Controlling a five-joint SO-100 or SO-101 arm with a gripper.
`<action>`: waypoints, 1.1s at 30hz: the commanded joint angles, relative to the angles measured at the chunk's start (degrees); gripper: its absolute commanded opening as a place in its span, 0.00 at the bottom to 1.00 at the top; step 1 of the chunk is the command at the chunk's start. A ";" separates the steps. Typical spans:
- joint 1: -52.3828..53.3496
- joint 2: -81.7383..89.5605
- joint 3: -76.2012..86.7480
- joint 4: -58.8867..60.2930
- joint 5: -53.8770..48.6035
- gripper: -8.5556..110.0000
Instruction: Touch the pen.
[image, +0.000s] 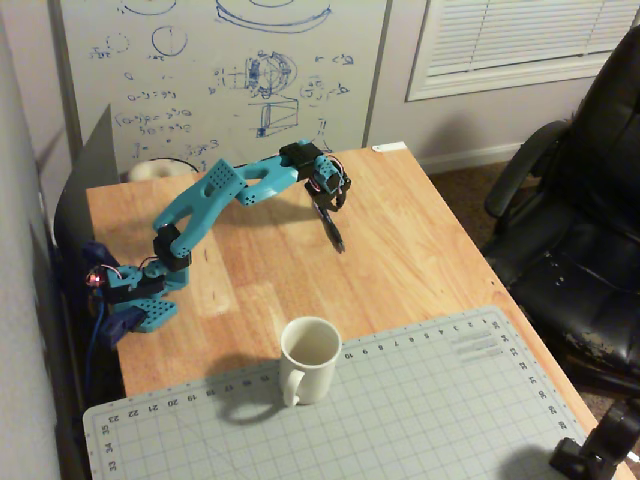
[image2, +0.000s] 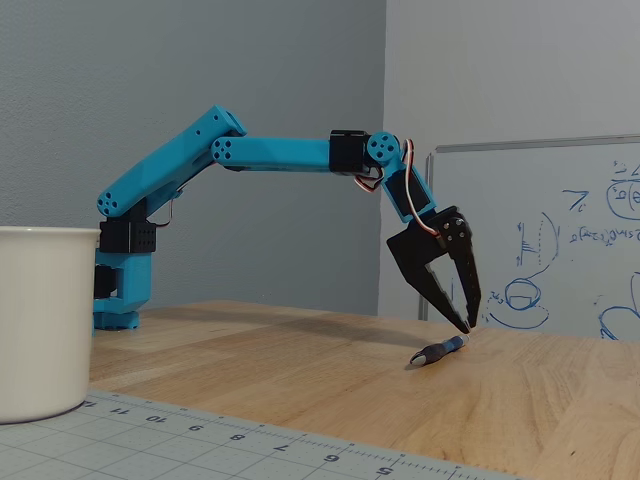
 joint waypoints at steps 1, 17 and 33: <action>-0.62 4.31 -5.27 2.90 0.53 0.08; -1.14 3.52 -4.92 3.43 0.35 0.08; -1.23 3.52 -4.22 3.87 0.35 0.08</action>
